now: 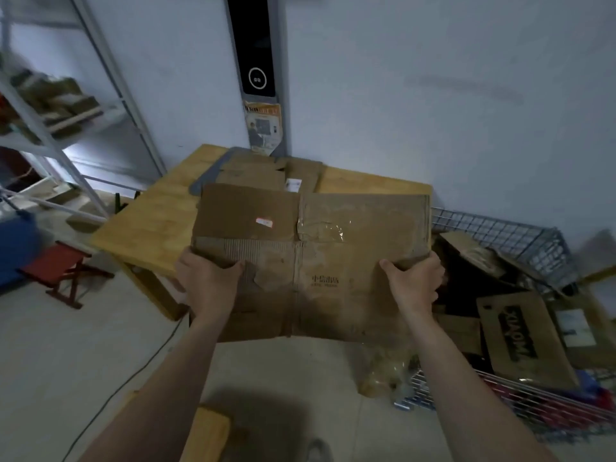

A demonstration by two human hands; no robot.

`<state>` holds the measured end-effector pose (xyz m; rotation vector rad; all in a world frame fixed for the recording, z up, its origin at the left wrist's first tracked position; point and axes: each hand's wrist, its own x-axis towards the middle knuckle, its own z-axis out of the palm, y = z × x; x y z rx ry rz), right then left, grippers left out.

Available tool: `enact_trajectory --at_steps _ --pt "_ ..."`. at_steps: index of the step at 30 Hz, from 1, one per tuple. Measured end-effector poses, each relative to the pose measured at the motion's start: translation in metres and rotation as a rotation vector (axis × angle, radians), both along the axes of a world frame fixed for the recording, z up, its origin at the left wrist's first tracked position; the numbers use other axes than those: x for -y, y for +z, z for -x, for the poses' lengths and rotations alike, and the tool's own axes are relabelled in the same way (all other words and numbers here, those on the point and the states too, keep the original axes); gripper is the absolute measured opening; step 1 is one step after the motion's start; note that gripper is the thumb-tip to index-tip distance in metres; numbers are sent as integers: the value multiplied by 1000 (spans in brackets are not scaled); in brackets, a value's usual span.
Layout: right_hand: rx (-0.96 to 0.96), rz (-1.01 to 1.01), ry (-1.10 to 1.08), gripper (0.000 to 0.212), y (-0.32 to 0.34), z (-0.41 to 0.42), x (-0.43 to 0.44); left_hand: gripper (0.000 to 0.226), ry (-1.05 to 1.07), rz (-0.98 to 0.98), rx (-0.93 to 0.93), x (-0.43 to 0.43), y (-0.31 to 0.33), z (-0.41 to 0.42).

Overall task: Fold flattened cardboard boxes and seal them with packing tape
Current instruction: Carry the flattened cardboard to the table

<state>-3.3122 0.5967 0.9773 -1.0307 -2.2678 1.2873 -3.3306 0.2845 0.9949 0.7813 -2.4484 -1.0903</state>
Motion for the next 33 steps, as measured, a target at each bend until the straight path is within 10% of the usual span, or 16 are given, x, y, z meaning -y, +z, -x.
enact_trajectory --at_steps 19,33 --pt "60 22 -23 95 -47 252 93 97 -20 4 78 90 -40 263" --pt "483 0 -140 106 -140 397 242 106 -249 125 413 215 -146 490"
